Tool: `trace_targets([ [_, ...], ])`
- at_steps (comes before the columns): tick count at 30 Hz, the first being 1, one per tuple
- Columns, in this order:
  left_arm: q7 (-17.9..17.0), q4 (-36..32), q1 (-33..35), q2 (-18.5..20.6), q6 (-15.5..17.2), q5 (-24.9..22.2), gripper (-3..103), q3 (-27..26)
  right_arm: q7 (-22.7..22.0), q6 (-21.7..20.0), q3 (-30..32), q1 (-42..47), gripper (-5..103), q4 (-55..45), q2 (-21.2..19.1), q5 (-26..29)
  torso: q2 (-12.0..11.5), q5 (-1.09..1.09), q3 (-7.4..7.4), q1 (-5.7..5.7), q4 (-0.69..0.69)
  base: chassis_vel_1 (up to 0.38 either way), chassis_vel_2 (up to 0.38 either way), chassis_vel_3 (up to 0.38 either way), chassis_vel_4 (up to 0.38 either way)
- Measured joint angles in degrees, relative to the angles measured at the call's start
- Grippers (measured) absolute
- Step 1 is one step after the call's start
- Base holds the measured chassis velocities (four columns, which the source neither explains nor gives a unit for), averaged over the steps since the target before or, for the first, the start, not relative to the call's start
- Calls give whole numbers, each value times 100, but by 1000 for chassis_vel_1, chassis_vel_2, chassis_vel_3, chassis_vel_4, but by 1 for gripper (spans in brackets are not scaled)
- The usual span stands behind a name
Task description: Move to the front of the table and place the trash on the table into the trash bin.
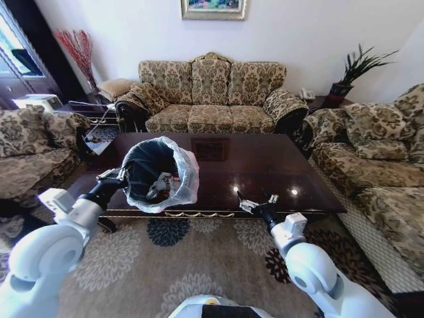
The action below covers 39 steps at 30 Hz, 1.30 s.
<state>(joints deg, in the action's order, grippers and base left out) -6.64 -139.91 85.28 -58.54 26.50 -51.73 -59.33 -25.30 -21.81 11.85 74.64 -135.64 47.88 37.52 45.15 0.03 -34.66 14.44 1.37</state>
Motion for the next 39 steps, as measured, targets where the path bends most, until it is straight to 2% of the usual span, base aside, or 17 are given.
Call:
trace_targets([
  [6,94,-124,56,-571,2,250,3,-17,-98,-70,-173,-135,100,64,-157,176,0,0,0,-1,1,126,-171,-135,164],
  [11,156,-166,111,-761,2,429,3,-5,-122,-73,-186,-148,100,89,-275,250,0,-3,0,0,1,168,-151,-157,152],
  [22,170,-175,200,-800,0,485,3,-22,-111,52,-203,-165,100,118,-288,259,3,-2,2,-3,1,145,-131,-134,130],
  [28,170,-175,321,-722,-11,495,3,-62,-93,162,-239,-156,100,186,-125,135,2,-1,-1,0,0,14,-11,-12,15],
  [32,170,-205,434,-650,-28,519,3,-39,166,386,-236,-40,100,260,22,-224,0,-3,-1,3,0,0,0,0,0],
  [39,172,-258,631,-634,-48,595,3,-40,274,534,-226,119,100,294,209,-516,0,-1,0,-1,-1,0,0,0,0],
])
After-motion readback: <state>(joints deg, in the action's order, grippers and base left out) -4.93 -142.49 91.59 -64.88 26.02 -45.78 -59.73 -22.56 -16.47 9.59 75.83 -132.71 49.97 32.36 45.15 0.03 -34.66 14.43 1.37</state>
